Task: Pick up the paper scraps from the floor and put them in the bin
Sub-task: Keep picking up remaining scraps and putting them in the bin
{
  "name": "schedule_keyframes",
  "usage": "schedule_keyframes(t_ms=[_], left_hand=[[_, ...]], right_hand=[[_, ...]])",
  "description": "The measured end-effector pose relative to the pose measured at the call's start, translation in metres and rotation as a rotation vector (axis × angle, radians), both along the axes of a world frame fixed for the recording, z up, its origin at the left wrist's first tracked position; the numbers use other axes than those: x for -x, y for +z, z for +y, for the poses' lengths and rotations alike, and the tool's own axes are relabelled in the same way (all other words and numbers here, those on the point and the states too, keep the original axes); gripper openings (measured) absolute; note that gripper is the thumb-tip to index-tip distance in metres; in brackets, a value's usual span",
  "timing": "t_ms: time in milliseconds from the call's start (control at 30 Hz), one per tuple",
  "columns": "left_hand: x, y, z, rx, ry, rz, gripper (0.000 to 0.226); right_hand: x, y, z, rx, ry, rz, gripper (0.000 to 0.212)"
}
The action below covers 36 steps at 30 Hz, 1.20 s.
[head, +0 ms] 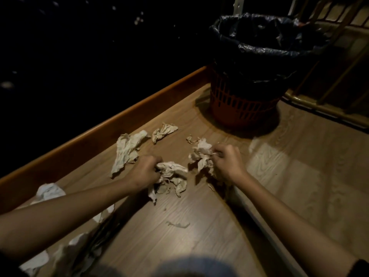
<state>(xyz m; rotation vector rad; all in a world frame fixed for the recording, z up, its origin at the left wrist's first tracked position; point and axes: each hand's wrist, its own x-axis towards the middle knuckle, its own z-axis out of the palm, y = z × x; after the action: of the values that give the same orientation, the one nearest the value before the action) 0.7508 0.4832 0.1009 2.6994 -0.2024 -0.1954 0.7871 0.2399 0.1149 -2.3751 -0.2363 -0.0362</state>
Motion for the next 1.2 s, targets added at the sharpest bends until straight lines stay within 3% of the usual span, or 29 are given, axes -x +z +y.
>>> schedule_keyframes(t_ms=[100,233,300,433,500,633,733,833,1000,1100,1200], left_hand=[[0.006,0.011,0.012,0.051,0.018,-0.089,0.015],[0.016,0.017,0.016,0.023,-0.047,-0.138,0.016],[0.021,0.018,0.014,-0.005,-0.105,-0.117,0.022],[0.019,0.009,-0.003,-0.166,-0.276,-0.044,0.037],[0.018,-0.003,-0.013,-0.270,-0.429,-0.026,0.028],[0.020,-0.023,-0.021,-0.285,-0.558,-0.030,0.019],[0.021,-0.026,-0.018,-0.258,-0.504,-0.022,0.020],[0.013,-0.015,0.002,-0.071,-0.342,-0.034,0.028],[-0.016,0.011,0.069,-0.119,0.052,-0.278,0.026],[-0.021,0.008,0.095,-0.271,0.135,-0.125,0.035],[-0.026,-0.005,0.109,-0.275,0.138,0.056,0.052]], right_hand=[[0.019,-0.005,-0.012,0.021,0.047,-0.023,0.038],[0.039,-0.033,-0.015,0.461,0.161,0.183,0.067],[0.043,-0.042,-0.006,0.477,0.172,0.221,0.062],[0.063,-0.050,0.014,0.315,0.125,0.065,0.046],[0.077,-0.054,0.018,0.334,0.195,-0.015,0.036],[0.067,-0.039,0.017,0.309,0.253,-0.010,0.021],[0.027,-0.019,0.032,0.287,0.186,-0.001,0.024],[-0.016,0.002,0.064,0.177,0.151,-0.024,0.030],[-0.067,0.014,0.124,0.162,0.245,-0.063,0.037],[-0.088,0.001,0.153,0.270,0.324,0.012,0.034],[-0.092,-0.024,0.162,0.397,0.410,0.152,0.039]])
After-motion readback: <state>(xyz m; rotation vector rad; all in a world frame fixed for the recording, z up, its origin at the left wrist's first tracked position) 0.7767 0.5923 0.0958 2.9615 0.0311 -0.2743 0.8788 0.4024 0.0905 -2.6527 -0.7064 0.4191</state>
